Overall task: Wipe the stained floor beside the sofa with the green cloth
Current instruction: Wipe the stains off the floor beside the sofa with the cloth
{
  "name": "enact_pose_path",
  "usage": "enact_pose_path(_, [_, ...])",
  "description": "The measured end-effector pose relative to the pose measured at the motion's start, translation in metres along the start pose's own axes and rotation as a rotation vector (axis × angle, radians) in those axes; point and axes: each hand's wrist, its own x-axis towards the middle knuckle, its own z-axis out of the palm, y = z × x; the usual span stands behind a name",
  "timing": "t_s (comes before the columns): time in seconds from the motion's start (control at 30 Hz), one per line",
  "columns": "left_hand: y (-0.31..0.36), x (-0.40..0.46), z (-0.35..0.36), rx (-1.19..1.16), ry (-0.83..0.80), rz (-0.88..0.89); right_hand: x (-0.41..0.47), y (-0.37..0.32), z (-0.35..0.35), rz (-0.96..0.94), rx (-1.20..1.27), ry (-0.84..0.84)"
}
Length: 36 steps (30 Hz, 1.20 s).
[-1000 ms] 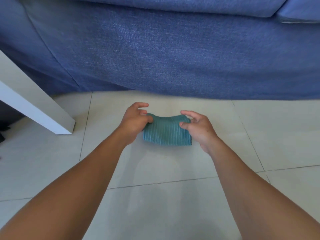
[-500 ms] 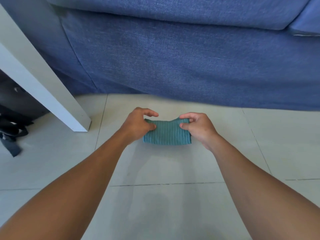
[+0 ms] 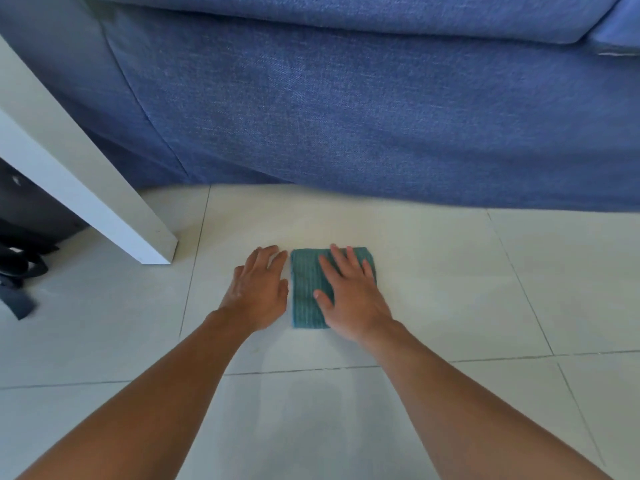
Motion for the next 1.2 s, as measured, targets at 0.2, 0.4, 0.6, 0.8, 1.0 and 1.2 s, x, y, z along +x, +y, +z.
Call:
enact_pose_path(0.2, [-0.012, -0.028, 0.018, 0.133, 0.005, 0.074, -0.057, -0.012, 0.056, 0.105, -0.039, 0.112])
enact_pose_path(0.4, [-0.014, -0.034, 0.024, 0.129, 0.037, 0.095, -0.113, 0.081, 0.037, 0.519, -0.099, 0.237])
enact_pose_path(0.6, [-0.016, -0.032, 0.027, 0.115, 0.064, 0.109, -0.062, 0.117, 0.015, 0.718, -0.051, 0.251])
enact_pose_path(0.8, [-0.019, -0.024, 0.011, -0.29, 0.139, 0.087, 0.004, 0.061, 0.019, 0.483, -0.091, 0.193])
enact_pose_path(1.0, [-0.059, -0.038, -0.002, -0.203, 0.174, -0.038, -0.005, -0.039, 0.056, 0.18, -0.063, 0.117])
enact_pose_path(1.2, [-0.087, -0.054, 0.002, -0.101, 0.169, -0.111, -0.061, -0.104, 0.092, -0.049, 0.035, 0.093])
